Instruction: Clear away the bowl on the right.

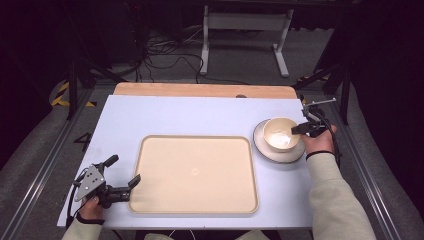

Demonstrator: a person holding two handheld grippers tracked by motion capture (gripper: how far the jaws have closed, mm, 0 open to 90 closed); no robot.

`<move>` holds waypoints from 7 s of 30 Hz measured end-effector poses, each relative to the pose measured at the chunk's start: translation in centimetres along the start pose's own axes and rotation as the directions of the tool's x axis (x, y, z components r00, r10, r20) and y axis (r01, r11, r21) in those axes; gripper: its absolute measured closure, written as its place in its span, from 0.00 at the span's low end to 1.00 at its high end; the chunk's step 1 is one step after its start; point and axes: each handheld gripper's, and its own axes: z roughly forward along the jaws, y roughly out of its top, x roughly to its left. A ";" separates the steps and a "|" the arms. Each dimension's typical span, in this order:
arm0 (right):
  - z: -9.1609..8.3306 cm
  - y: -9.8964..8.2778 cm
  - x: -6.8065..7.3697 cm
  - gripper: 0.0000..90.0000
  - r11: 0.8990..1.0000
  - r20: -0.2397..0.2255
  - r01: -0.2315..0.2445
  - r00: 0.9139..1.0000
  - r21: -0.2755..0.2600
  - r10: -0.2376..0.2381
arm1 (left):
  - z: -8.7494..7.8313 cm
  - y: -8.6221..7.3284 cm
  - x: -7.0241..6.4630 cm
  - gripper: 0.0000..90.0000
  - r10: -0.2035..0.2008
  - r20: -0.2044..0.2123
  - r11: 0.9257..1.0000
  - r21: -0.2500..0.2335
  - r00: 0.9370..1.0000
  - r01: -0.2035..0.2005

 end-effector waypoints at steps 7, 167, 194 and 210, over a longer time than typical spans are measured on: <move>-0.8 0.3 0.5 0.93 1.000 -0.019 0.012 1.000 0.003 -0.012 | 0.0 0.0 0.0 0.00 0.000 0.000 1.000 0.000 1.000 0.000; 5.4 -3.4 25.3 0.91 0.925 -0.461 0.375 0.834 0.069 -0.304 | -0.1 0.0 0.0 0.00 0.011 0.022 1.000 -0.009 1.000 -0.011; 2.7 -5.5 23.6 0.39 0.834 -0.339 0.457 0.766 -0.309 -0.546 | -0.1 0.0 0.0 0.00 0.006 0.020 1.000 -0.005 1.000 -0.006; 0.5 -7.8 20.4 0.30 0.649 -0.278 0.449 0.647 -0.614 -0.710 | 0.0 0.0 0.1 0.00 0.006 0.021 1.000 0.000 1.000 -0.006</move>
